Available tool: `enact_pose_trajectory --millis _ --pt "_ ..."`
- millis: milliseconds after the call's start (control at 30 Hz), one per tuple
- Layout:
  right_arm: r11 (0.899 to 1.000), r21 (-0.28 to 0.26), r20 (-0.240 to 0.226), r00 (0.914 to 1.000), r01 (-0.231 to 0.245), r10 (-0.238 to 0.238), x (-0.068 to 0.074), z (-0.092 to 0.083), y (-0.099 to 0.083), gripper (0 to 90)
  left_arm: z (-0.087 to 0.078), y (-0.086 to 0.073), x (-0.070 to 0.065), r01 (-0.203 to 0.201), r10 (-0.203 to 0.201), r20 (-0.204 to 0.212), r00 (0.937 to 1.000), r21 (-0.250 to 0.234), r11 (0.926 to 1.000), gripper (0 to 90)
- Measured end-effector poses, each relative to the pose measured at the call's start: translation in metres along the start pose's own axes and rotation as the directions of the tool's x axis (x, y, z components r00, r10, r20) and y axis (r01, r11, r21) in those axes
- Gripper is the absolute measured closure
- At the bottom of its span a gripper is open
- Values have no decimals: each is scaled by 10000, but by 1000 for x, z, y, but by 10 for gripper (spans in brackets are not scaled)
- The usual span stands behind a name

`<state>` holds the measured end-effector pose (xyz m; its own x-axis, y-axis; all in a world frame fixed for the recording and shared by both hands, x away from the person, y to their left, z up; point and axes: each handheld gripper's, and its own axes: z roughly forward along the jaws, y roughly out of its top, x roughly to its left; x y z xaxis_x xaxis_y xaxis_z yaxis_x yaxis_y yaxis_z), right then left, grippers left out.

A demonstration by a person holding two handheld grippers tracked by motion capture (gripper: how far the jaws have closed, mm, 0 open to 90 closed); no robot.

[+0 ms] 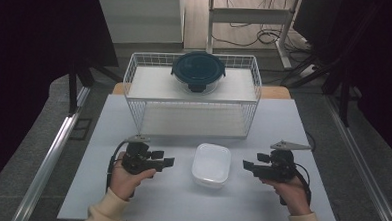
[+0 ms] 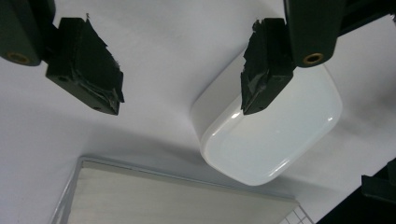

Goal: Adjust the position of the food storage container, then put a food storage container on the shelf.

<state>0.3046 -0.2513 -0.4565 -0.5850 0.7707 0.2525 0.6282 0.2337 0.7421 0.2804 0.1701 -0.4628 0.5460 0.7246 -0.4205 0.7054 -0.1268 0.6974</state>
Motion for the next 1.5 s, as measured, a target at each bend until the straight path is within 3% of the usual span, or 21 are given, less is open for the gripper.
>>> enact_pose_trajectory --millis 100,367,800,933,1067,1300,1500 --pt "10000 -28 -117 9999 43 -44 2 -2 0 279 -5 1 3 208 -206 174 9996 -109 9997 387" --pt "9999 -21 -234 9996 139 -139 5 -4 -1 273 -4 1 0 182 -180 258 9995 -86 9998 370" --pt "10000 -19 -80 10000 3 -3 2 -7 -4 274 -3 1 1 186 -184 90 9998 -216 9996 359" --pt "9997 15 -399 9989 -233 233 3 -3 -1 278 -2 1 1 181 -179 91 9998 -178 9997 354" --pt "9992 -56 -537 9978 -394 391 8 1 0 299 5 2 -1 300 -297 362 9989 -85 9995 354" --pt "9933 -322 -923 9899 -1112 1079 13 0 2 346 21 8 -3 691 -698 983 9927 100 9976 358" --pt "9916 -40 -963 9870 -1293 1283 23 11 3 372 36 13 0 1301 -1350 1448 9802 428 9906 356"
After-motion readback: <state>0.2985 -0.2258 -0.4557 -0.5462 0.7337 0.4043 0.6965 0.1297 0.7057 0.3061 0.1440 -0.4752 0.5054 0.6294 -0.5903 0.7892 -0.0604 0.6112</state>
